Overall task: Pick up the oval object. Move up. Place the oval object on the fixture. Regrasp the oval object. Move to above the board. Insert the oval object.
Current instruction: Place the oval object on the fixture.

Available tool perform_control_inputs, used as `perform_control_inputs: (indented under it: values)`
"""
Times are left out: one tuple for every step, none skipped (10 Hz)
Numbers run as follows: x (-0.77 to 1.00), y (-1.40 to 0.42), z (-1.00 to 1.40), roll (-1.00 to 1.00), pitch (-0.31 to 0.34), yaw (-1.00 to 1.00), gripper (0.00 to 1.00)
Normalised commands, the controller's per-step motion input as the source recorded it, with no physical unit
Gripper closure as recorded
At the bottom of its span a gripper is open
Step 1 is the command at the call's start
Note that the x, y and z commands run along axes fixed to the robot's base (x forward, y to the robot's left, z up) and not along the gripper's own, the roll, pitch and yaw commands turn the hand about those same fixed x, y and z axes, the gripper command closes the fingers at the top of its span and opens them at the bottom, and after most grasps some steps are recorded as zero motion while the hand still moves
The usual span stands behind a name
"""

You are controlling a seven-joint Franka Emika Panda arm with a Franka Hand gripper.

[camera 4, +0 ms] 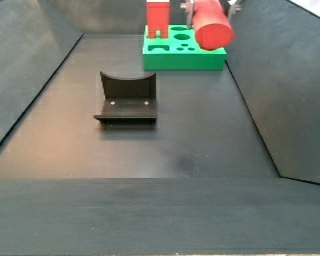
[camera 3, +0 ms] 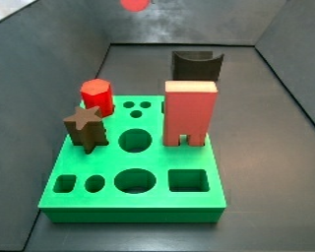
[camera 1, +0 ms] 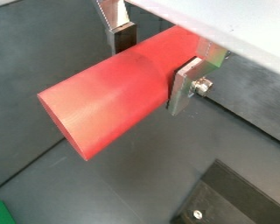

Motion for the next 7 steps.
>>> perform_control_inputs:
  values:
    - [1.00,0.01,0.01,-0.18,0.139,-0.04,1.00]
    - [1.00,0.01,0.01,-0.18,0.143,-0.04,1.00]
    - [1.00,-0.06,-0.04,-1.00,-0.065,0.03,1.00]
    - [1.00,-0.05,-0.04,-1.00,-0.065,0.03,1.00]
    - [1.00,-0.03,-0.04,-1.00,-0.057,0.02,1.00]
    - [1.00,-0.02,-0.04,-1.00,-0.038,0.02,1.00]
    - [1.00,-0.01,-0.03,-1.00,-0.017,0.01,1.00]
